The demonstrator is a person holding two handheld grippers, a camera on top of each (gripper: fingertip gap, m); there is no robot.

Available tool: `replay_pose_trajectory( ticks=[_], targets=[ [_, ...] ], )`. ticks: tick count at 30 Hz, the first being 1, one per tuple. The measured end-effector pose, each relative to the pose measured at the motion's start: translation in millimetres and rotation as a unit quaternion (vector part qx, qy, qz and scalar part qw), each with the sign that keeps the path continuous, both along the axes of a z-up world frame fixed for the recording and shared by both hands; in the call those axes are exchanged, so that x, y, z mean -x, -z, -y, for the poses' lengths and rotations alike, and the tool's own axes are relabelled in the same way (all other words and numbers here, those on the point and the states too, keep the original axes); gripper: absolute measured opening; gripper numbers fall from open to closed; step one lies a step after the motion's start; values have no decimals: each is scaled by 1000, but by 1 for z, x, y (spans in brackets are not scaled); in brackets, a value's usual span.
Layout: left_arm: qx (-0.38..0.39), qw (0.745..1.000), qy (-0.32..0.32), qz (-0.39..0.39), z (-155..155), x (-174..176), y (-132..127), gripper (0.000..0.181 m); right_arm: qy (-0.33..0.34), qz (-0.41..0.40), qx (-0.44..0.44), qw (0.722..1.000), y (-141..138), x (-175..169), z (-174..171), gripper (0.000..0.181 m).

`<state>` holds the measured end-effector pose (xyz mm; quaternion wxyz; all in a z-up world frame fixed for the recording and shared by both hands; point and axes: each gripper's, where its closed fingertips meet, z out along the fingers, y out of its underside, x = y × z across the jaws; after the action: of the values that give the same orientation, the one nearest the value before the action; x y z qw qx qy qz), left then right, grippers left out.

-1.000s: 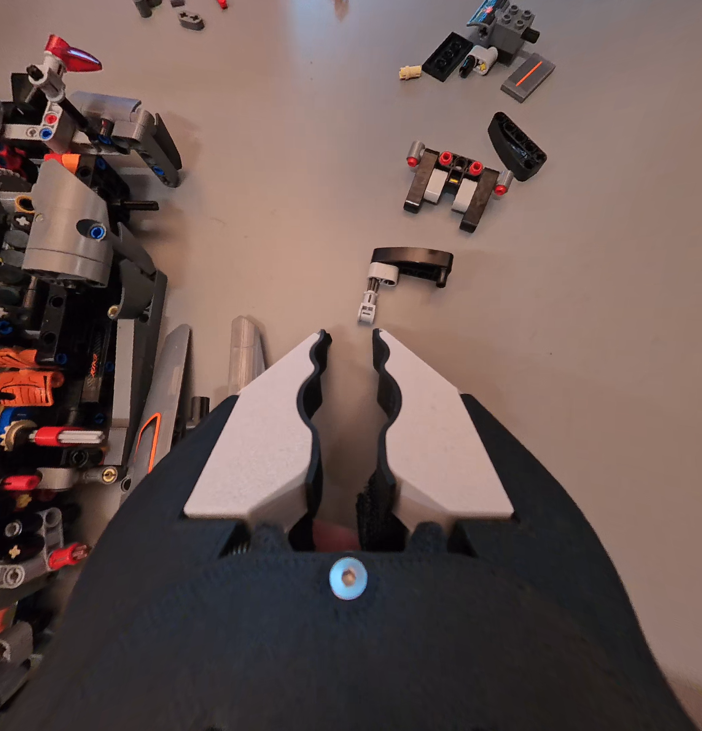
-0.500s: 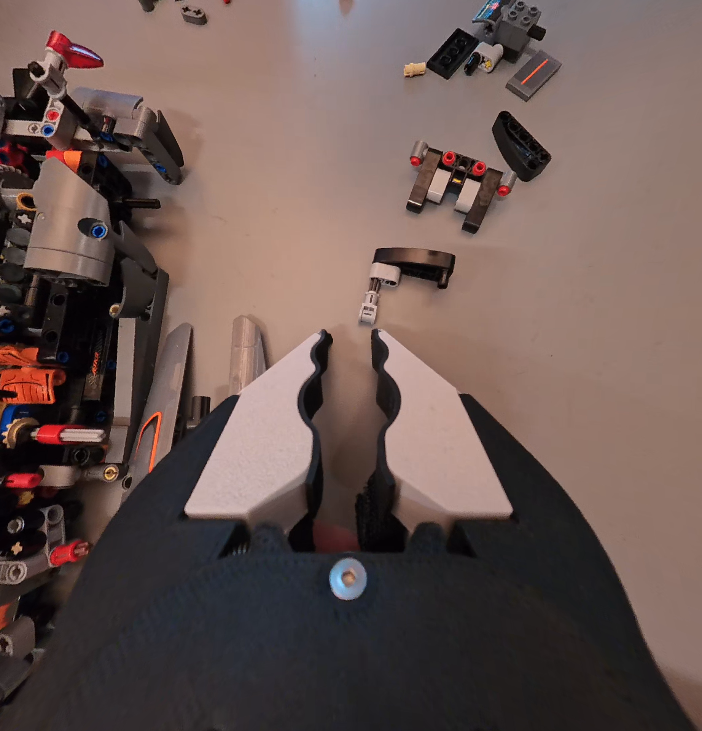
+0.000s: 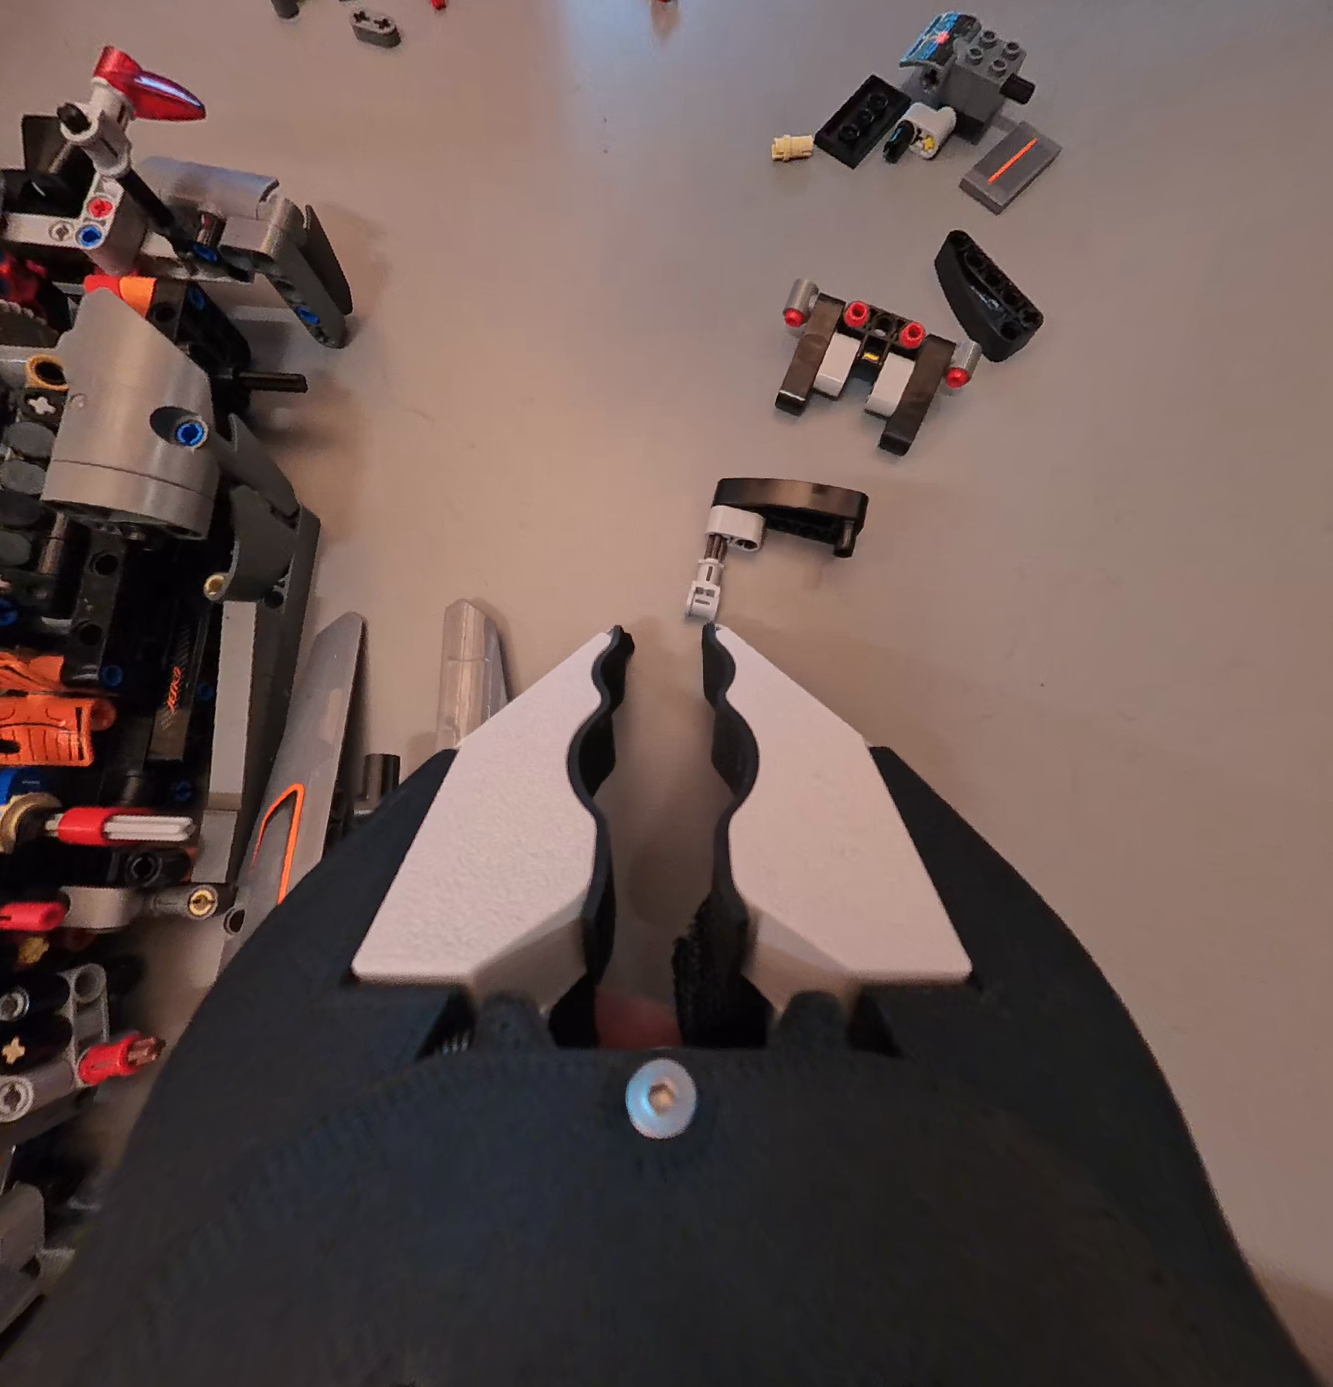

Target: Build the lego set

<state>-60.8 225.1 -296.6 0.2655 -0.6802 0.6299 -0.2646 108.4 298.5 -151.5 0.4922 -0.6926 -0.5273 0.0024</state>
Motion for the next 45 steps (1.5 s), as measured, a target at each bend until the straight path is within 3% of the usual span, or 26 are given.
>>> replay_pose_trajectory(
  ticks=[1,8,16,21,25,34,45],
  targets=[
    [2,1000,0,2,0,-1,0,18,-1,1,0,1000,0,1,-3,35],
    [10,1000,-1,14,-2,-4,0,16,-13,2,-26,1000,-30,21,-36,43],
    [16,1000,-2,20,-2,-4,-1,16,-23,44,-68,996,-73,33,-113,37],
    [21,1000,-1,21,-2,-4,-1,17,-42,129,-89,987,-85,39,-168,34],
    [26,999,-1,23,-2,-4,-1,17,-67,223,-77,969,-70,39,-195,34],
    [28,999,1,23,-1,-4,-1,18,-94,306,-86,944,-55,43,-212,18],
    [32,999,0,24,-1,-4,-1,18,-97,343,-67,932,-53,35,-209,8]
  ],
)
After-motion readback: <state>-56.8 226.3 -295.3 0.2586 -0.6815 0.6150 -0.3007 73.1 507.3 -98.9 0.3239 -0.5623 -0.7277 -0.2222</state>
